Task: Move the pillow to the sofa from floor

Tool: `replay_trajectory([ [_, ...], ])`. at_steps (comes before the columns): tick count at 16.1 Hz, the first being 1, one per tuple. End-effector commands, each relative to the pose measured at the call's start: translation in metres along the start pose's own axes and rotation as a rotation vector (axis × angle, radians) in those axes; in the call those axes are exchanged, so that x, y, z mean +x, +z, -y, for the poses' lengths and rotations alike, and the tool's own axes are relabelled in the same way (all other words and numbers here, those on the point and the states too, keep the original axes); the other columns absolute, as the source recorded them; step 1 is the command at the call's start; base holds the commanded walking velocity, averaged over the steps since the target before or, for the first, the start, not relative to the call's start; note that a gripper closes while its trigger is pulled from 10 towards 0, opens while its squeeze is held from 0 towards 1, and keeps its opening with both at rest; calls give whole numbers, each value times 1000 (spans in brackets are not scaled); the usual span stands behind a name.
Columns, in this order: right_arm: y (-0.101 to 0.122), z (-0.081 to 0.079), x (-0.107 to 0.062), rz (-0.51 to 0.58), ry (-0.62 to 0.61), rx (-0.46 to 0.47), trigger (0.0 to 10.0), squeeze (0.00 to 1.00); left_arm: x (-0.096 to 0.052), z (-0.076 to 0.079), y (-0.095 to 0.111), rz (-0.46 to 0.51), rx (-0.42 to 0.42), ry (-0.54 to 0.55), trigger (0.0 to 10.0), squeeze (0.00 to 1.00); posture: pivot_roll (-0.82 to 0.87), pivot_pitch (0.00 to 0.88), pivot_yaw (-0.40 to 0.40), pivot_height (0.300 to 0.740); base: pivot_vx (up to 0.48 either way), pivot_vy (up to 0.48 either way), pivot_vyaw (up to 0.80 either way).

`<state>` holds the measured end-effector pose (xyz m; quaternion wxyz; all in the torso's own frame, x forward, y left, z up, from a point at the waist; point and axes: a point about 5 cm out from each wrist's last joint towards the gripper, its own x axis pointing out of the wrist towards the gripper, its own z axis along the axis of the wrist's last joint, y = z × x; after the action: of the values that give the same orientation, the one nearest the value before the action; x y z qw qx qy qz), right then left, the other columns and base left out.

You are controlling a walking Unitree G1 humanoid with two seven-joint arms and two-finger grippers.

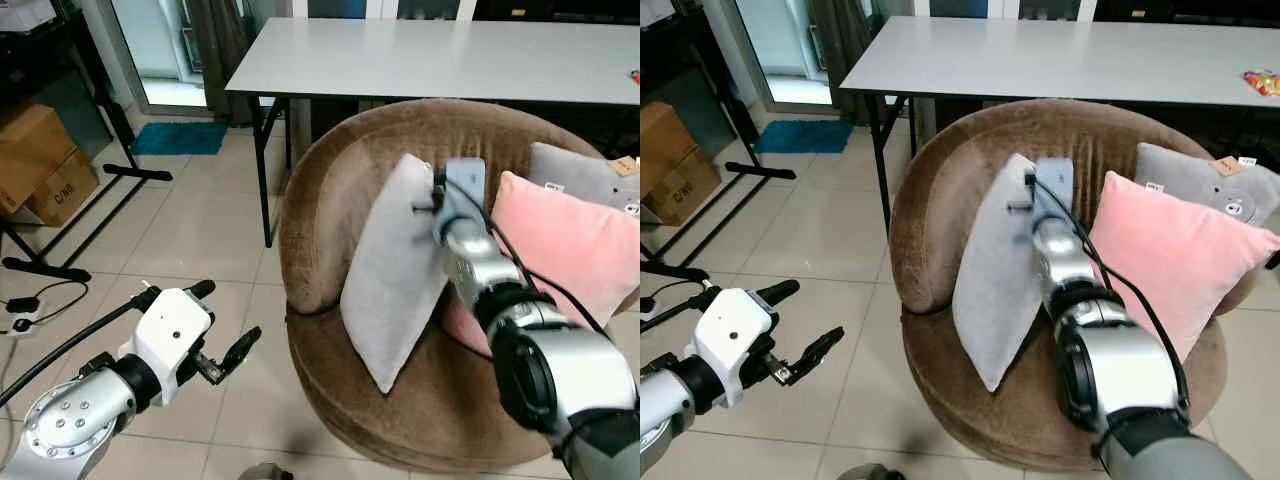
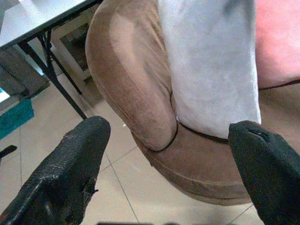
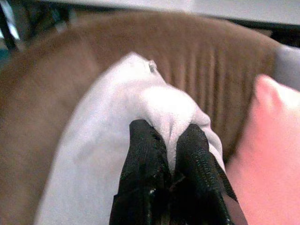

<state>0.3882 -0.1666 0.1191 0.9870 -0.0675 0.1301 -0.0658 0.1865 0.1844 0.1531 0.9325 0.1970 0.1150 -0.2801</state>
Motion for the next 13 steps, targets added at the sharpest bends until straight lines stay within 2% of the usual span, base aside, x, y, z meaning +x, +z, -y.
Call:
replay_trajectory([
  [1, -5, 1, -1, -19, -9, -36, 10000, 0, -2, 0, 2, -4, 10, -9, 10000, 0, 159, 0, 22, 740, 0, 0, 0],
  [2, -5, 5, 0, -15, -5, 2, 10000, 302, -2, 0, 3, -5, 9, -8, 10000, 0, 156, 0, 26, 740, 0, 0, 0],
  [3, 0, 7, 1, 12, 11, 55, 10000, 1000, -1, 1, 3, -2, 1, -17, 10000, 0, 153, 0, 28, 740, 0, 0, 0],
  [4, 11, 9, 2, 60, 61, 123, 10000, 1000, 1, 4, 4, 4, -36, -55, 10000, 0, 140, 0, 38, 740, 0, 0, 0],
  [6, 23, 16, 4, 110, 51, 151, 10000, 1000, 3, 10, 6, 22, -110, -121, 10000, 0, 126, 0, 40, 740, 0, 0, 0],
  [8, 38, 29, 5, 169, 45, 231, 10000, 1000, 10, 16, 6, 54, -208, -232, 10000, 0, 85, 0, 47, 740, 0, 0, 0],
  [10, 52, 46, 4, 256, 62, 308, 10000, 1000, 24, 12, 7, 87, -238, -268, 10000, 0, 39, 0, 51, 740, 0, 0, 0],
  [12, 55, 55, 3, 306, 76, 340, 10000, 1000, 33, 8, 7, 106, -245, -273, 10000, 0, 16, 0, 49, 740, 0, 0, 0],
  [13, 54, 59, 1, 332, 100, 365, 10000, 0, 36, 6, 8, 120, -255, -260, 10000, 0, 6, 0, 47, 740, 0, 0, 0],
])
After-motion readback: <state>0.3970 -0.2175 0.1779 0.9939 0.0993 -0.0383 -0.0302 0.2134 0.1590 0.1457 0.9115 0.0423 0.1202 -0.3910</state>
